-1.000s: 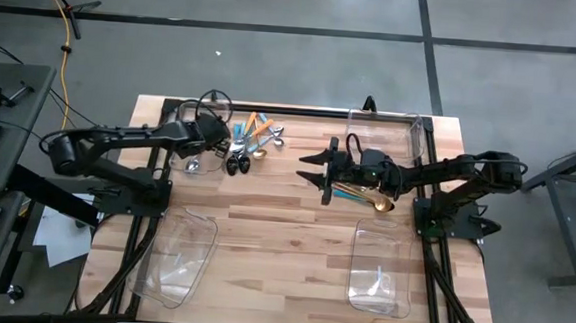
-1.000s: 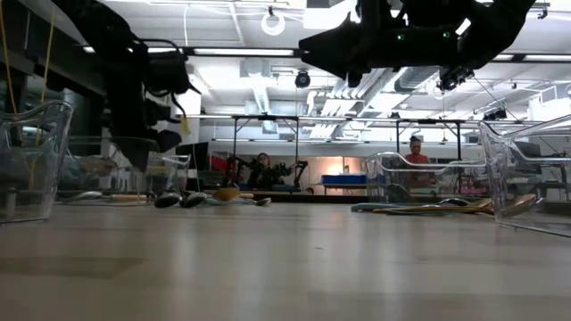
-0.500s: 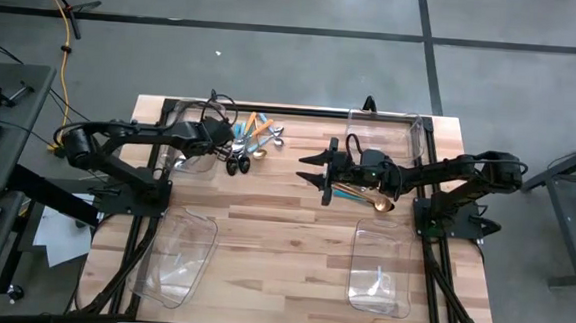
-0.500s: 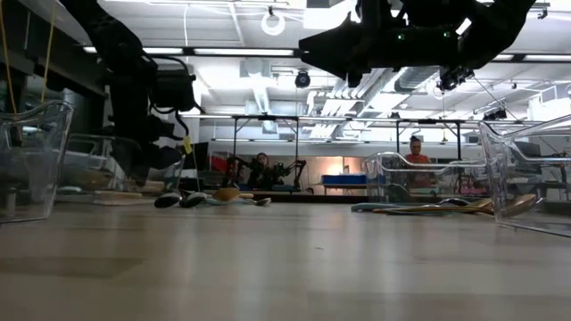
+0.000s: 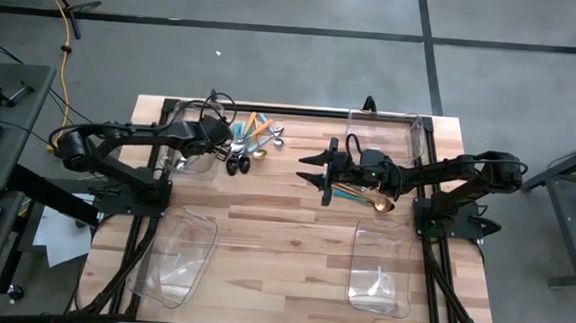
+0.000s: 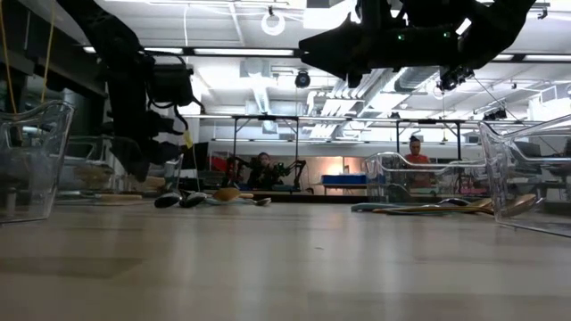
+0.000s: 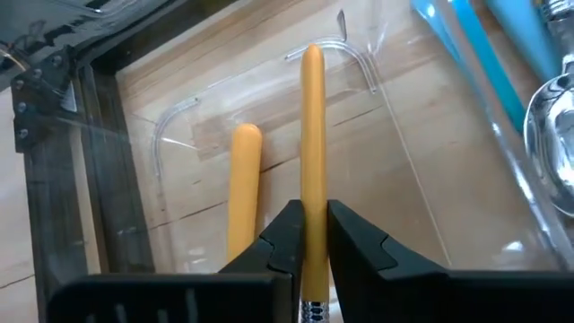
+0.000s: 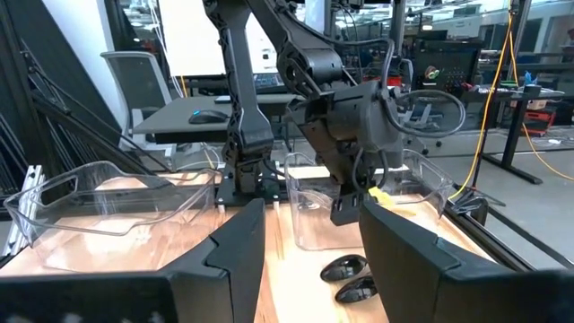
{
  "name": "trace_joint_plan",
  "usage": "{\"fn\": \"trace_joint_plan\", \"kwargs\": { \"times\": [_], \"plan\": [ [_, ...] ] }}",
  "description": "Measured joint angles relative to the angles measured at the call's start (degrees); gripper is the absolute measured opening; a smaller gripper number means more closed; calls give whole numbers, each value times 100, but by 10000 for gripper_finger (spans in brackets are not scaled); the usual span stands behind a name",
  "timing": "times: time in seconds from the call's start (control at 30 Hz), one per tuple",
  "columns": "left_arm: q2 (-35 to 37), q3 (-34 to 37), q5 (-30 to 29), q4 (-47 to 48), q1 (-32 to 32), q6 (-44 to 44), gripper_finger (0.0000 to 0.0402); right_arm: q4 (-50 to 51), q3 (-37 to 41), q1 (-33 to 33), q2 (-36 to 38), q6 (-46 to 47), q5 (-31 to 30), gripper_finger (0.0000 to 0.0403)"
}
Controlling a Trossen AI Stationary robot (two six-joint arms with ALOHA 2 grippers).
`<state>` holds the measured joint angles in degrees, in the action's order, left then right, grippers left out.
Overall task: Sort silverware by color (type)
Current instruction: Put the yellow spoon into the top left transparent bin
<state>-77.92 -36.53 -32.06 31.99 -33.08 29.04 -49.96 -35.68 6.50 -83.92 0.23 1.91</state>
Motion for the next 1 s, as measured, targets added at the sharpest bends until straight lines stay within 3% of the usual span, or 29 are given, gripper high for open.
{"fn": "trace_joint_plan", "kwargs": {
  "times": [0.43, 0.57, 0.8, 0.9, 1.0],
  "plan": [
    [486, -4, 154, 151, 0, -18, 117, -2, -2, 0, -1, 0, -2, 167],
    [787, -50, 154, 215, 0, -112, 123, -2, -1, 0, -1, 0, -2, 168],
    [1549, -740, 270, 353, 136, -540, 120, -50, -1, 0, -2, -7, -2, 167],
    [1905, -915, 465, -174, 402, -938, 120, -88, -2, 0, -2, -13, -2, 168],
    [2239, -798, 916, -1305, 826, -1529, 120, -89, -2, 0, -2, -19, -2, 167]
  ]
}}
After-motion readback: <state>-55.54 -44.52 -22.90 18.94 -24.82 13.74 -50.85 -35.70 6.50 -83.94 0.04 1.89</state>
